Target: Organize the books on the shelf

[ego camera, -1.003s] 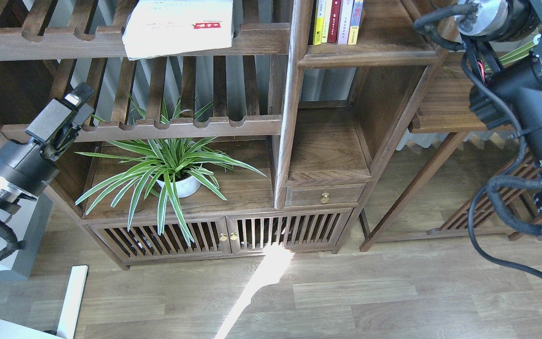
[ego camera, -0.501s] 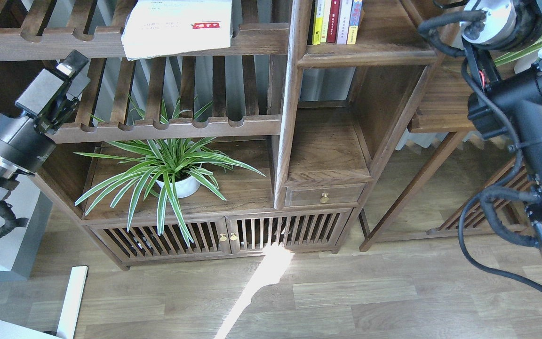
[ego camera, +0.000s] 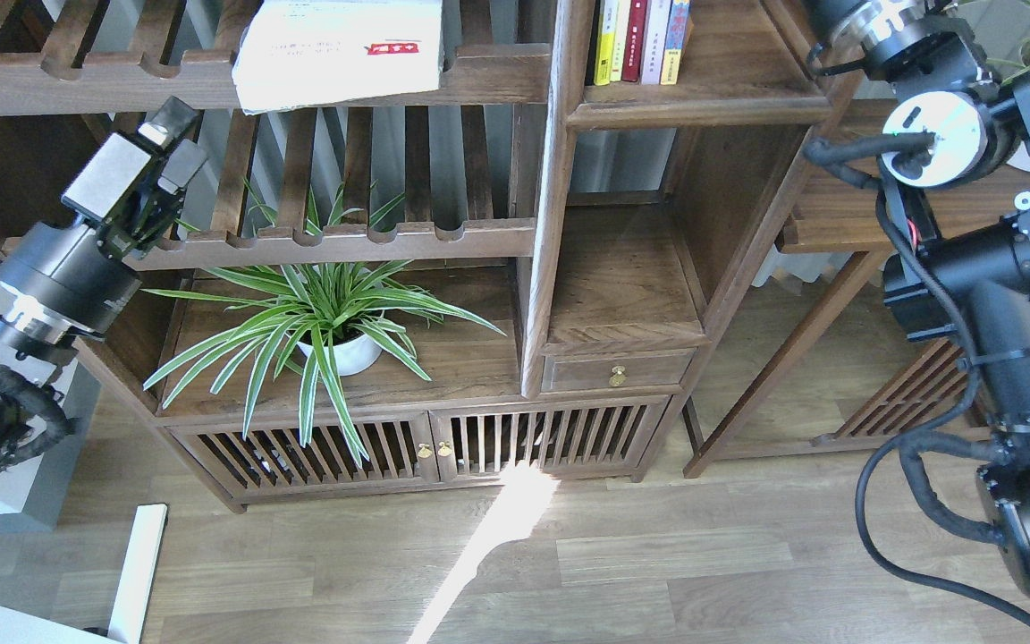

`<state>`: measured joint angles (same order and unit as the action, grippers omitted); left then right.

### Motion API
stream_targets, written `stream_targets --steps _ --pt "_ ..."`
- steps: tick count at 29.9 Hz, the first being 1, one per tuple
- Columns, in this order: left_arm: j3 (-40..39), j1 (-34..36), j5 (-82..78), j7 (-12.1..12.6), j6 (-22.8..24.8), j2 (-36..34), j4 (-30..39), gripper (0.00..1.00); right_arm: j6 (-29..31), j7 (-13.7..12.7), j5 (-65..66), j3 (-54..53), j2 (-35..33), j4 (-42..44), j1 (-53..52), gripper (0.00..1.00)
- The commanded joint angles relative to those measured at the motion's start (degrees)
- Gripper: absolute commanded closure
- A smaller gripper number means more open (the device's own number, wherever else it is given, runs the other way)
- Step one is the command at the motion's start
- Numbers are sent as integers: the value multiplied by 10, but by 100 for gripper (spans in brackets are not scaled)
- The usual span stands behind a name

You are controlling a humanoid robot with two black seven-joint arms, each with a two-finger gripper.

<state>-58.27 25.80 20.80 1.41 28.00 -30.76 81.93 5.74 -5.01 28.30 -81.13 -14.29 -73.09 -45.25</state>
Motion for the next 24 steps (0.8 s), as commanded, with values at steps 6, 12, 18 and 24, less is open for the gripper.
stream_targets --steps 6,12,18,24 --pt "0 8 0 1 0 70 9 7 166 -2 -1 -43 9 -15 59 1" --pt "-1 13 -1 0 0 126 9 7 197 -3 -3 -78 65 -24 96 1" --pt "-11 12 -1 -8 0 189 22 6 208 -4 -3 -122 131 -26 111 1" --pt "-11 6 -1 -63 -20 223 25 6 204 -4 -25 -131 143 -26 102 1"
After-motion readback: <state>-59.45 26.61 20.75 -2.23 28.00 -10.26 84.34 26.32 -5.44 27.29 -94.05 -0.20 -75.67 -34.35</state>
